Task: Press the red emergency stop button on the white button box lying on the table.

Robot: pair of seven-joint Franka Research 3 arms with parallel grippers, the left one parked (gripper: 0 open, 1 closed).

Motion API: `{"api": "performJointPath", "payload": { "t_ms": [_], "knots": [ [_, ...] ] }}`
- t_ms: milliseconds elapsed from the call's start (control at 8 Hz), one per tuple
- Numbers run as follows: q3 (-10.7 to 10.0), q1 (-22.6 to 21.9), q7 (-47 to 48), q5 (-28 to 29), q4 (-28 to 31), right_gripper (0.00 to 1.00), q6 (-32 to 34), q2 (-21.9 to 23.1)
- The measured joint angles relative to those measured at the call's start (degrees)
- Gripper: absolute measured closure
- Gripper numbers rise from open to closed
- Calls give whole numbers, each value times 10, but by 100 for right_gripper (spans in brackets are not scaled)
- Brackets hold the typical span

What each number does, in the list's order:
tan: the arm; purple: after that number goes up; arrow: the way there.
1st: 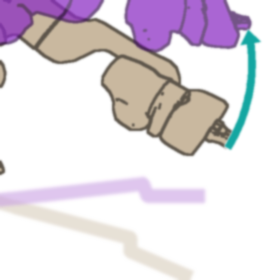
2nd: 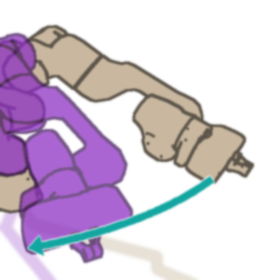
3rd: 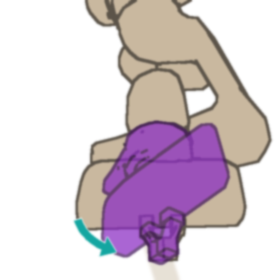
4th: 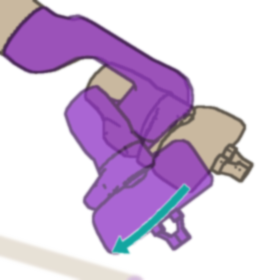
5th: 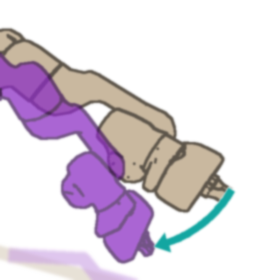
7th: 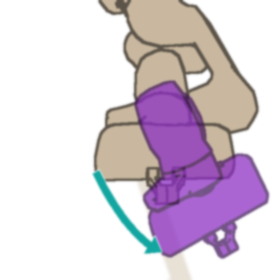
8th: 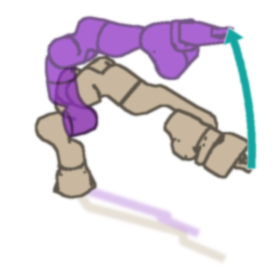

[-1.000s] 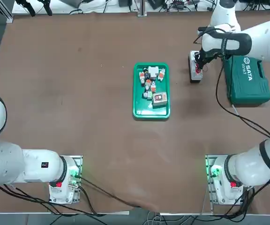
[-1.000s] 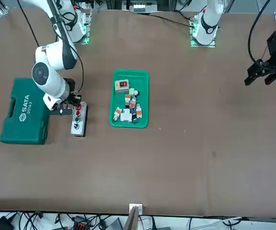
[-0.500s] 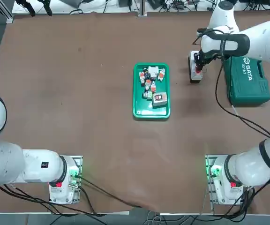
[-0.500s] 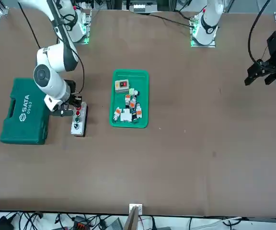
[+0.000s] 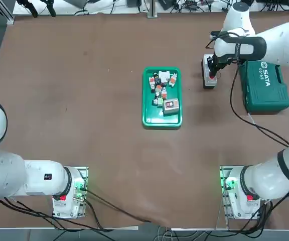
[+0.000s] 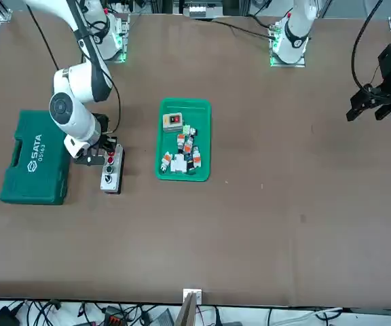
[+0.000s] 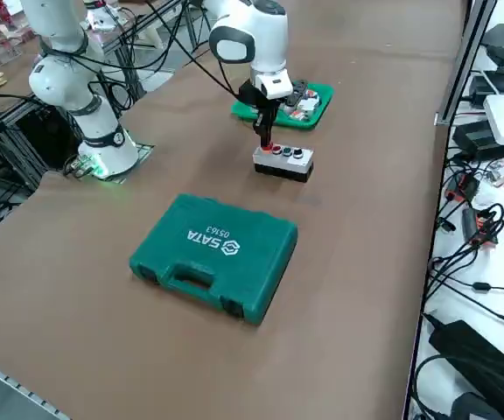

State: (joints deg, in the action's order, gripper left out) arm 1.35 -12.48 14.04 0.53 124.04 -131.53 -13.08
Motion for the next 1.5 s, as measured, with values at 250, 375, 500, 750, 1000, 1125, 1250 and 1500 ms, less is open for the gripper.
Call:
{"api": "performJointPath", "payload": {
  "t_ms": [250, 375, 500, 750, 1000, 1125, 1250, 1500],
  "knots": [
    [0, 0, 1, 0, 0, 99, -1, 0],
    [0, 0, 1, 0, 0, 99, -2, -1],
    [0, 0, 2, 0, 0, 99, -6, -2],
    [0, 0, 3, 0, 6, 99, -21, -4],
    [0, -1, 7, 0, 9, 99, -34, -4],
    [0, -1, 9, 0, 10, 99, -39, -4],
    [0, -1, 10, 0, 10, 99, -41, -4],
    [0, -1, 11, 0, 10, 99, -41, -3]
  ]
}}
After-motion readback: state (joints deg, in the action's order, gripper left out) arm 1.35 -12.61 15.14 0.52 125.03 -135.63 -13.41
